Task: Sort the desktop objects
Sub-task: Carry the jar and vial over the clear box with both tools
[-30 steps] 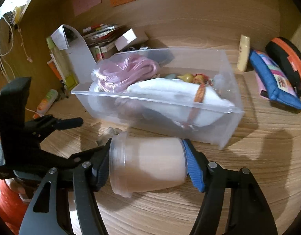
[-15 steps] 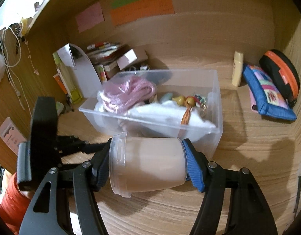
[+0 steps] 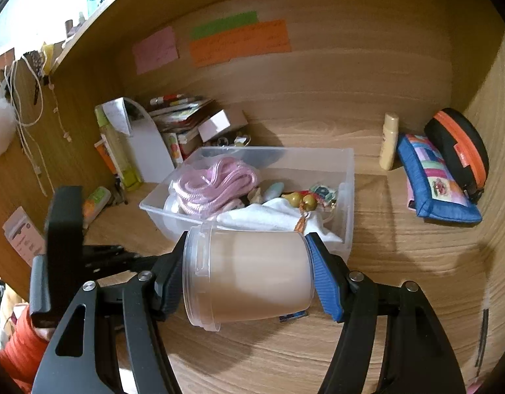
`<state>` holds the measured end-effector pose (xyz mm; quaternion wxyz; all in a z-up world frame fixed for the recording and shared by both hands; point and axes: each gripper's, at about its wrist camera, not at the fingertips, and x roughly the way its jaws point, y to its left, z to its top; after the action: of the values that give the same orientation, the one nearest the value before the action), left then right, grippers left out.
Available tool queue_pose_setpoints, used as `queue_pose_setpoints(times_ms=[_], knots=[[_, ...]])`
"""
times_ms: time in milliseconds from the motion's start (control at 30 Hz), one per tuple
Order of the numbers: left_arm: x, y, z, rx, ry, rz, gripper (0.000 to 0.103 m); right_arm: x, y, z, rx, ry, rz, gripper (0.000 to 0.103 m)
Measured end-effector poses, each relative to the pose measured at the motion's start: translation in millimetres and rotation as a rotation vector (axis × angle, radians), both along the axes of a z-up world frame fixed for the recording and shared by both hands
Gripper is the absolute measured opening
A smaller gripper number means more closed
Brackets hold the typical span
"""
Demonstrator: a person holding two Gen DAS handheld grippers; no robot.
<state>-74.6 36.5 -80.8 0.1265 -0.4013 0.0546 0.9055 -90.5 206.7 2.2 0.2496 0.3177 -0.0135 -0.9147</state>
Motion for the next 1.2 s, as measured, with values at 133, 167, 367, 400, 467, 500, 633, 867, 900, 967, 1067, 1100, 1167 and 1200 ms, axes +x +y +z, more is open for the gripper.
queue_pose_setpoints(times_ms=[133,167,367,400,467,500,633,867,900,967,1067,1100,1167,1200], knots=[[8,0,9,0.021,0.033,0.017,0.023,-5,4,4,-0.016,0.002,-0.011,0.064],[9,-2,12,0.028,0.04,0.028,0.023,-6,5,5,-0.017,0.004,-0.013,0.064],[10,-12,30,0.049,0.075,0.055,0.023,-9,11,15,-0.026,0.028,-0.026,0.063],[9,-15,34,0.058,0.081,0.062,0.023,-10,12,16,-0.032,0.028,-0.027,0.064],[10,-21,42,0.078,0.089,0.071,0.023,-13,15,19,-0.046,0.03,-0.028,0.064],[9,-24,45,0.081,0.096,0.081,0.023,-14,15,21,-0.05,0.032,-0.027,0.064],[7,-36,59,0.114,0.105,0.098,0.023,-20,14,27,-0.046,0.053,-0.042,0.064],[1,-47,79,0.105,0.147,0.117,0.023,-35,6,31,-0.044,0.057,-0.03,0.064],[-1,-48,82,0.101,0.151,0.118,0.023,-37,4,31,-0.043,0.056,-0.029,0.064],[-6,-49,85,0.098,0.157,0.126,0.023,-43,2,30,-0.046,0.05,-0.03,0.063],[-16,-49,88,0.094,0.161,0.14,0.023,-53,-3,29,-0.052,0.036,-0.035,0.063],[-19,-50,88,0.094,0.161,0.142,0.023,-56,-5,29,-0.052,0.033,-0.033,0.063],[-28,-52,87,0.106,0.151,0.144,0.023,-62,-9,28,-0.052,0.027,-0.029,0.063],[-33,-53,86,0.105,0.15,0.149,0.023,-65,-11,27,-0.05,0.025,-0.027,0.064]])
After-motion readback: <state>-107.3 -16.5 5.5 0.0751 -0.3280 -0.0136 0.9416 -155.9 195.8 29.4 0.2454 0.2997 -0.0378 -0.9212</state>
